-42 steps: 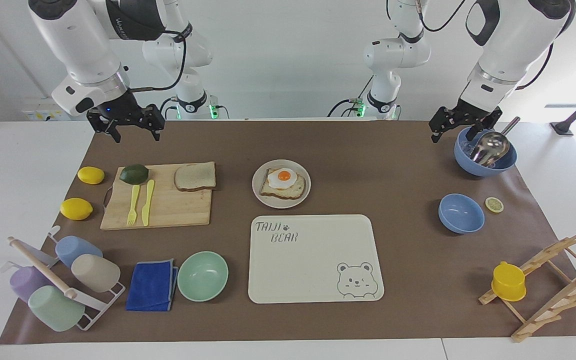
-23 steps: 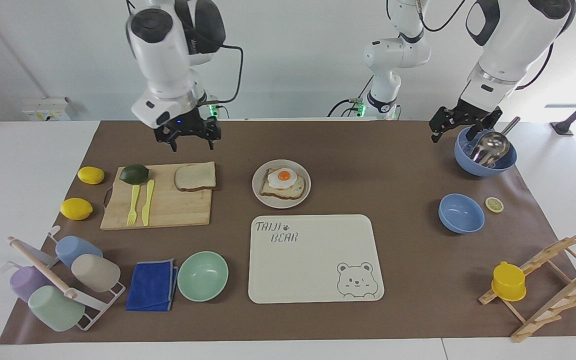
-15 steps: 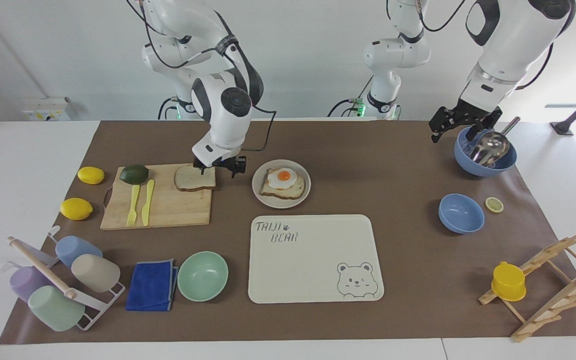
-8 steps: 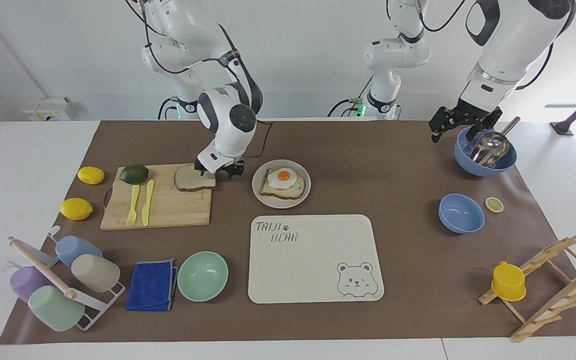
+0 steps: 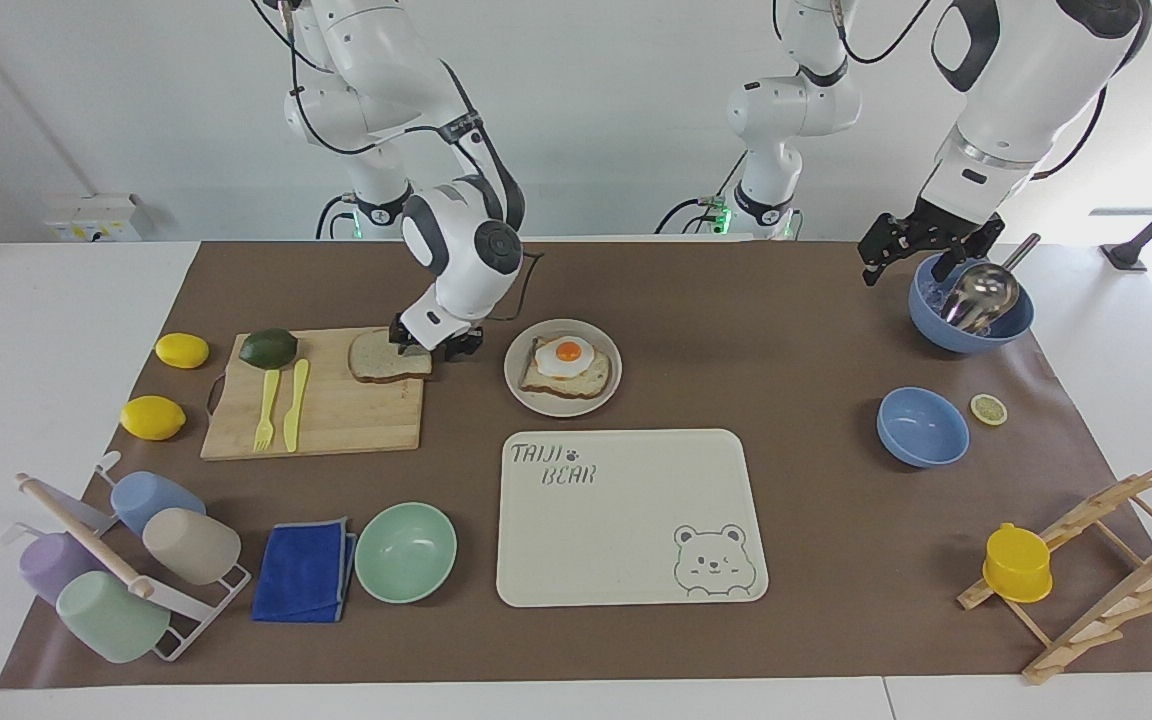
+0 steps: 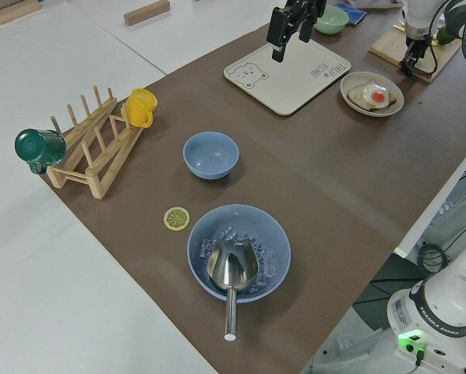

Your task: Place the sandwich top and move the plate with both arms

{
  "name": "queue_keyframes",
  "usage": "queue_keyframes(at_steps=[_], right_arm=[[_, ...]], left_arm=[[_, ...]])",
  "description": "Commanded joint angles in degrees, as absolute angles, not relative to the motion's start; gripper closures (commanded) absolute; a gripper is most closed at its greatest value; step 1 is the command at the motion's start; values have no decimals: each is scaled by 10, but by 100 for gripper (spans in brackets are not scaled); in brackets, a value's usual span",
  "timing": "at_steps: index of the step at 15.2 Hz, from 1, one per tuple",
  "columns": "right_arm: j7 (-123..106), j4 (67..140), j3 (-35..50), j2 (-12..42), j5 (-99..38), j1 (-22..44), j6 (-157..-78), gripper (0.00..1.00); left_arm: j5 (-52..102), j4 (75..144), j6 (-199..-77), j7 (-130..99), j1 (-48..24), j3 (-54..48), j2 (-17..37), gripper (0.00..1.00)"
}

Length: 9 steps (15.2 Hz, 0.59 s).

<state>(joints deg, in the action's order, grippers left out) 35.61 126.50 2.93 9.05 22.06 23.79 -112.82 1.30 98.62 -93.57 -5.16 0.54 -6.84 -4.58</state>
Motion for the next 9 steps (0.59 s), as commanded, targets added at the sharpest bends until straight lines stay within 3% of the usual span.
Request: queue_keyframes(at_steps=[1,4,5,9], right_arm=[[372,1278,28,87,238,240,-1138,20],[372,1289,28,84,245,239,-1140,24],[372,1288,28,84,245,240,-1135,30],[372,1285,28,83,246,243,-1129,81]], left_arm=[[1,998,-930,-56,10,-72,-61,0],[1,998,-930,-56,10,-72,-61,0],[1,998,-930,-56,10,-72,-61,0],[1,998,-931,-56,10,-72,-61,0]])
